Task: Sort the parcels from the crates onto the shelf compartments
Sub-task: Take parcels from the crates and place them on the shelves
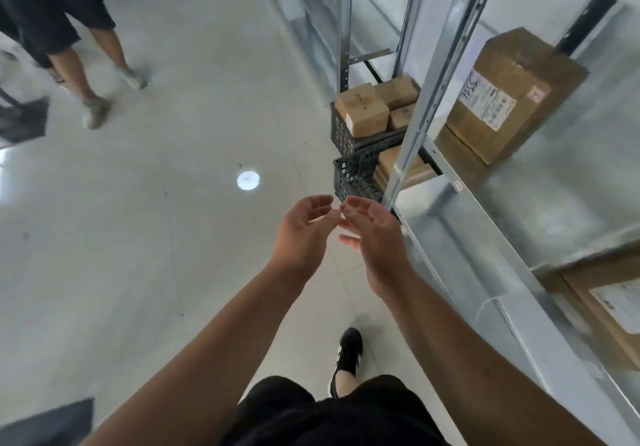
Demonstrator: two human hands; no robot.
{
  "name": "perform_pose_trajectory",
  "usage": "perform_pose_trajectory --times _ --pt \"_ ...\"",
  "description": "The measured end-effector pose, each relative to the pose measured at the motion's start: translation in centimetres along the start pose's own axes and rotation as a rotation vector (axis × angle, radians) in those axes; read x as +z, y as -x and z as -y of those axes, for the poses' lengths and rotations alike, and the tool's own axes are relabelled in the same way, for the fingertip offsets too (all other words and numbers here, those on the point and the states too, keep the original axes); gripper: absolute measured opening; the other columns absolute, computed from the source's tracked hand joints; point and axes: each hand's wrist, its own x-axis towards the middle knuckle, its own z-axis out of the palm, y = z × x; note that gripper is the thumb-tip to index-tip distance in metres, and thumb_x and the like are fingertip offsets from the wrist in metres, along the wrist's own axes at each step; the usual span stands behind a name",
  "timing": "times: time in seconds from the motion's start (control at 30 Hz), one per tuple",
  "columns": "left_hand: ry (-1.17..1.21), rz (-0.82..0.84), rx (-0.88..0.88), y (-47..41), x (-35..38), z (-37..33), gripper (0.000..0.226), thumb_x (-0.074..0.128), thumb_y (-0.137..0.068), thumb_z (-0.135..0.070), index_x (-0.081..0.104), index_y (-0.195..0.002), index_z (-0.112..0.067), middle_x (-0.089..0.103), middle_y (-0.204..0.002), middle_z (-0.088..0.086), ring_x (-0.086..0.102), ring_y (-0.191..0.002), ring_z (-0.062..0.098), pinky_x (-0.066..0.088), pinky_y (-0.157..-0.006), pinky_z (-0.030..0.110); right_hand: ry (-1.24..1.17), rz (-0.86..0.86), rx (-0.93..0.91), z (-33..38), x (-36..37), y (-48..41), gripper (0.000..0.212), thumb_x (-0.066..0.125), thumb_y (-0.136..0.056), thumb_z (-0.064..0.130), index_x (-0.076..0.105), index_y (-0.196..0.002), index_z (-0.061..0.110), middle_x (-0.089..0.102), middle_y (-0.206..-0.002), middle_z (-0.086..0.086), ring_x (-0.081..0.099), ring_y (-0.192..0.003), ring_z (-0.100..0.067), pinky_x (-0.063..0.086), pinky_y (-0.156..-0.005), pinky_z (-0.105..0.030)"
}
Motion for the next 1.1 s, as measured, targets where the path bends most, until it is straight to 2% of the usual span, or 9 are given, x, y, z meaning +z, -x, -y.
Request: perform_pose_trajectory --times 0.17,0.37,0.57,0.7,0.9,0.97,1.03,1.1 --pt "0.011 -0.022 -0.027 -7.1 0.1 -2.5 0.027 0.069 -0.101 -0.023 0.069 -0.127 -0.024 0.074 -0.120 -0.005 0.068 -0.113 0.011 0.055 -0.101 0.035 -0.009 0.015 0.039 2.9 1.5 -7.2 0.021 0.069 -0.103 0.022 0.069 -0.124 0.019 0.076 -0.120 -0.004 0.075 -0.111 -0.020 0.060 -0.098 -0.045" --pt "0.025 -0.002 -0.057 -17.3 -0.9 -5.1 0.024 0.069 -0.101 -0.023 0.069 -0.125 -0.025 0.073 -0.118 -0.004 0.069 -0.112 0.013 0.055 -0.104 0.040 -0.023 -0.040 0.094 5.4 4.5 -16.6 0.020 0.069 -0.103 0.020 0.070 -0.123 0.018 0.076 -0.120 -0.006 0.073 -0.114 -0.023 0.058 -0.103 -0.047" --pt "-0.018 0.147 -0.095 -29.8 -2.8 -7.8 0.024 0.069 -0.101 -0.023 0.070 -0.125 -0.023 0.073 -0.108 -0.009 0.069 -0.102 0.006 0.055 -0.092 0.030 0.046 -0.161 0.115 7.5 8.8 -25.9 0.016 0.070 -0.103 0.022 0.070 -0.118 0.025 0.075 -0.118 -0.001 0.072 -0.114 -0.020 0.058 -0.104 -0.050" --pt "-0.104 0.254 -0.098 -37.5 -2.8 -10.0 0.027 0.069 -0.100 -0.025 0.068 -0.127 -0.024 0.072 -0.110 -0.009 0.068 -0.102 0.005 0.053 -0.087 0.026 0.016 -0.242 0.139 9.7 10.7 -31.1 0.019 0.067 -0.104 0.020 0.068 -0.122 0.024 0.073 -0.120 -0.002 0.070 -0.116 -0.022 0.057 -0.105 -0.049" --pt "-0.225 0.380 -0.133 -46.5 -0.1 -12.7 0.030 0.070 -0.099 -0.027 0.068 -0.129 -0.025 0.070 -0.113 -0.010 0.067 -0.107 0.009 0.054 -0.095 0.033 -0.085 -0.355 0.150 12.4 11.2 -37.6 0.026 0.062 -0.105 0.012 0.065 -0.131 0.014 0.072 -0.101 0.001 0.067 -0.094 -0.015 0.058 -0.099 -0.047" --pt "-0.266 0.423 -0.145 -49.2 1.6 -13.2 0.031 0.070 -0.099 -0.028 0.068 -0.130 -0.025 0.070 -0.115 -0.009 0.067 -0.109 0.010 0.054 -0.096 0.034 -0.100 -0.394 0.168 12.7 10.4 -40.2 0.025 0.062 -0.105 0.014 0.065 -0.131 0.016 0.073 -0.110 0.002 0.069 -0.101 -0.015 0.059 -0.097 -0.045" --pt "-0.315 0.459 -0.151 -51.7 3.3 -13.5 0.032 0.069 -0.100 -0.029 0.067 -0.131 -0.024 0.069 -0.116 -0.009 0.066 -0.110 0.010 0.053 -0.096 0.034 -0.119 -0.420 0.200 12.5 9.5 -42.8 0.027 0.064 -0.105 0.018 0.065 -0.131 0.019 0.071 -0.120 0.000 0.068 -0.115 -0.020 0.058 -0.101 -0.043" --pt "-0.358 0.476 -0.171 -53.9 5.1 -14.0 0.031 0.068 -0.100 -0.029 0.067 -0.131 -0.023 0.068 -0.114 -0.010 0.065 -0.108 0.008 0.052 -0.094 0.033 -0.172 -0.441 0.254 12.4 8.1 -45.5 0.025 0.065 -0.104 0.021 0.065 -0.130 0.022 0.070 -0.124 -0.002 0.067 -0.119 -0.022 0.057 -0.104 -0.047"
